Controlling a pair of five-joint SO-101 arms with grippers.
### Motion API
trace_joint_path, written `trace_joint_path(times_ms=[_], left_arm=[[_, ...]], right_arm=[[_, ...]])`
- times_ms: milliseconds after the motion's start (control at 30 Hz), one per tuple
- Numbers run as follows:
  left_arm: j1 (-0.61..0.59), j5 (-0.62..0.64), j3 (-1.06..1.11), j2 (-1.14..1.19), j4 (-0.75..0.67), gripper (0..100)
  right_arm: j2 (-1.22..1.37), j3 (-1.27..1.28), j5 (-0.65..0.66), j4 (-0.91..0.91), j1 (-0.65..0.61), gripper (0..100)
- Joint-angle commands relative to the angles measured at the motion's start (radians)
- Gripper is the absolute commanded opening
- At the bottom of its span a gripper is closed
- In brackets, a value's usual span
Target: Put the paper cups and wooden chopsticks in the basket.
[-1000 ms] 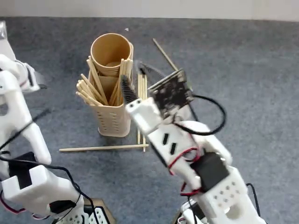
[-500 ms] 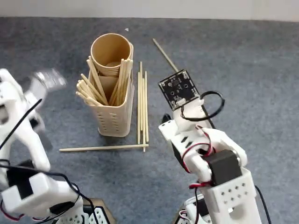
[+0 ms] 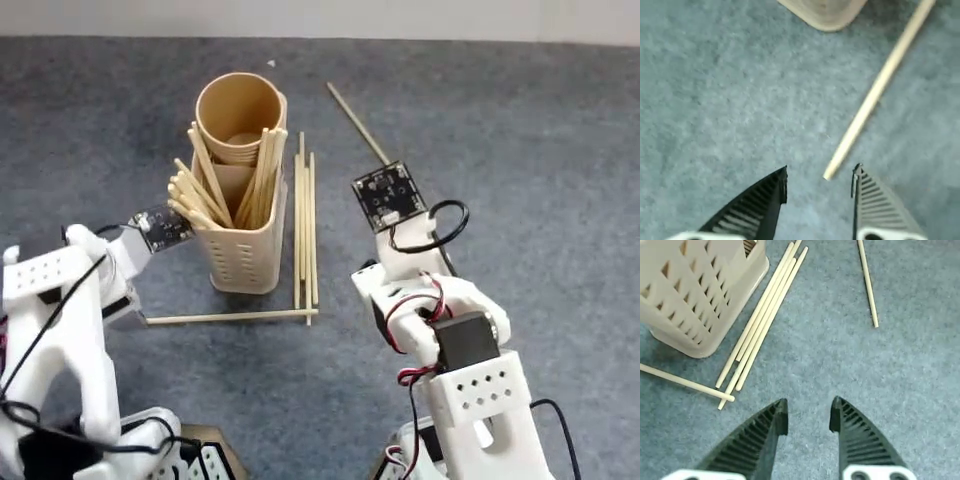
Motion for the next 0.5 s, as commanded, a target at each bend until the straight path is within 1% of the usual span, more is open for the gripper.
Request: trace_joint_path(times_ms=[0, 100, 267, 467], left_arm=[[0.051, -0.146, 0.091, 0.002, -0.081, 22], [0.047, -0.146, 0.110, -0.007, -0.086, 22], [0.039, -0.146, 0.065, -0.008, 0.021, 21], [-0.067, -0.146, -0.102, -0.008, 0.173, 21]], right_arm=[[-0.010, -0.004, 0.003, -0.005, 0.012, 14.8], [-0.010, -0.004, 0.002, -0.005, 0.012, 14.8], [-0.002, -0.002, 0.002, -0.008, 0.012, 14.8], [-0.010, 0.071, 0.002, -0.033, 0.012, 14.8]])
